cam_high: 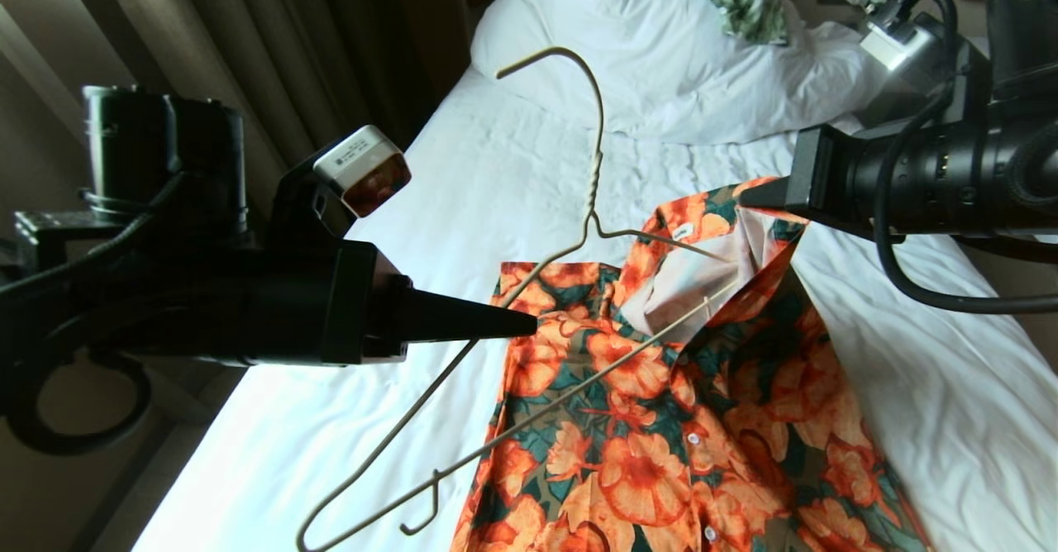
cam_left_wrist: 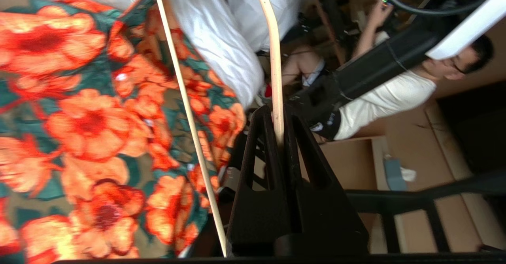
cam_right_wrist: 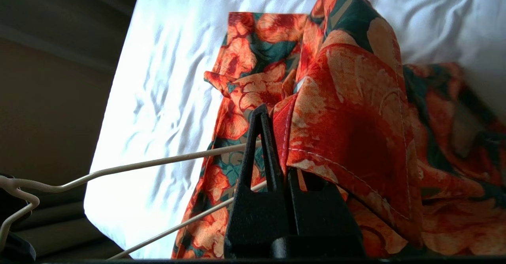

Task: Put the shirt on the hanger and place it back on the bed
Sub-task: Hook one side of the shirt onto the hanger

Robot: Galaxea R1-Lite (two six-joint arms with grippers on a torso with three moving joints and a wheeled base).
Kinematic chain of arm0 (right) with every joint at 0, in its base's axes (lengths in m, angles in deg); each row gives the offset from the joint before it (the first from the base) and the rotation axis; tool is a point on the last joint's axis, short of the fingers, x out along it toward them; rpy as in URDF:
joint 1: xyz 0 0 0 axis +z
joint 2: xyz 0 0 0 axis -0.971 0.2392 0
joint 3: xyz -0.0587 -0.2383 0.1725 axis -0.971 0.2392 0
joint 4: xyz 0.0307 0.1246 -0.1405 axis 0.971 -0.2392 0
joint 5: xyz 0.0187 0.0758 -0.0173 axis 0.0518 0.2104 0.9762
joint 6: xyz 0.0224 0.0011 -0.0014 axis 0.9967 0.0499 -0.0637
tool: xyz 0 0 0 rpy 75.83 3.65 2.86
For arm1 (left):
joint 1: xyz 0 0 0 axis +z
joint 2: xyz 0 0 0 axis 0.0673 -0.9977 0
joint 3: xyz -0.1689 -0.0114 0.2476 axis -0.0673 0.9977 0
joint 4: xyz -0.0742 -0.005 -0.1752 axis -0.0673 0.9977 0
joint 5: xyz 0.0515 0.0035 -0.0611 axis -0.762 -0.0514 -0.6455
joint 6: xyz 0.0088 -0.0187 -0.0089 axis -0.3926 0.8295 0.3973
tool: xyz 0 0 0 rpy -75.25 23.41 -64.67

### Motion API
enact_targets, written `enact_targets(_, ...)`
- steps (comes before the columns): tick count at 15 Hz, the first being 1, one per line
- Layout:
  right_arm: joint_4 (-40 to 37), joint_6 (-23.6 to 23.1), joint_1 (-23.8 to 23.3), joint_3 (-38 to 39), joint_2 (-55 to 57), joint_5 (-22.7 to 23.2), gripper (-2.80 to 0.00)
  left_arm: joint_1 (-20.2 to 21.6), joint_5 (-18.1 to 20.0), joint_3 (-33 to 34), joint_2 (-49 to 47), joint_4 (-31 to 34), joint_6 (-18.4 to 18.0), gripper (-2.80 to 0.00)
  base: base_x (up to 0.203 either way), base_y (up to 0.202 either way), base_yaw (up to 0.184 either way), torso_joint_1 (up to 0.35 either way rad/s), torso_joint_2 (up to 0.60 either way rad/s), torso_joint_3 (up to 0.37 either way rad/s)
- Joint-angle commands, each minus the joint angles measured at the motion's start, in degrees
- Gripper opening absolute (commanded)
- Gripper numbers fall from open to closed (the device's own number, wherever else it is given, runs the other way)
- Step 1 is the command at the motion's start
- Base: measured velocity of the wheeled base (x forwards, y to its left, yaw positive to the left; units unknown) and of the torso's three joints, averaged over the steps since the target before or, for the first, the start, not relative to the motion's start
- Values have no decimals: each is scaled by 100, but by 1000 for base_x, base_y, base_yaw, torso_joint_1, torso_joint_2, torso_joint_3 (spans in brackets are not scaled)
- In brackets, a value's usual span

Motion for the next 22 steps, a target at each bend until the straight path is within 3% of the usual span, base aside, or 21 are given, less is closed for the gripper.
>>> enact_targets(1,-49,-138,166,24,-313,0,-280,-261,26,65,268,-7,73,-280,0,0,0,0,0,0)
enact_targets(6,-479,-749,904,110,-885,3,-280,-739,-37,271,364,-15,117,-280,0,0,0,0,0,0)
enact_targets(10,-625,-1199,1317,272,-1253,-6,-280,-904,-412,470,237,-408,120,-280,0,0,0,0,0,0)
enact_targets(12,-984,-1424,1524,321,-1425,-6,-280,-1076,-837,614,142,-731,131,-280,0,0,0,0,0,0)
enact_targets(16,-1203,-1537,1829,540,-1673,8,-280,-1371,-1186,707,58,-1092,516,-280,0,0,0,0,0,0)
enact_targets(18,-1329,-1788,1980,864,-1934,-117,-280,-1392,-1565,664,-11,-1221,530,-280,0,0,0,0,0,0)
enact_targets(20,-1607,-1915,1991,991,-2067,-434,-280,-1474,-1621,656,-110,-1213,530,-280,0,0,0,0,0,0)
enact_targets(22,-1623,-2029,2015,1182,-2090,-441,-280,-1526,-1885,644,-313,-1236,530,-280,0,0,0,0,0,0)
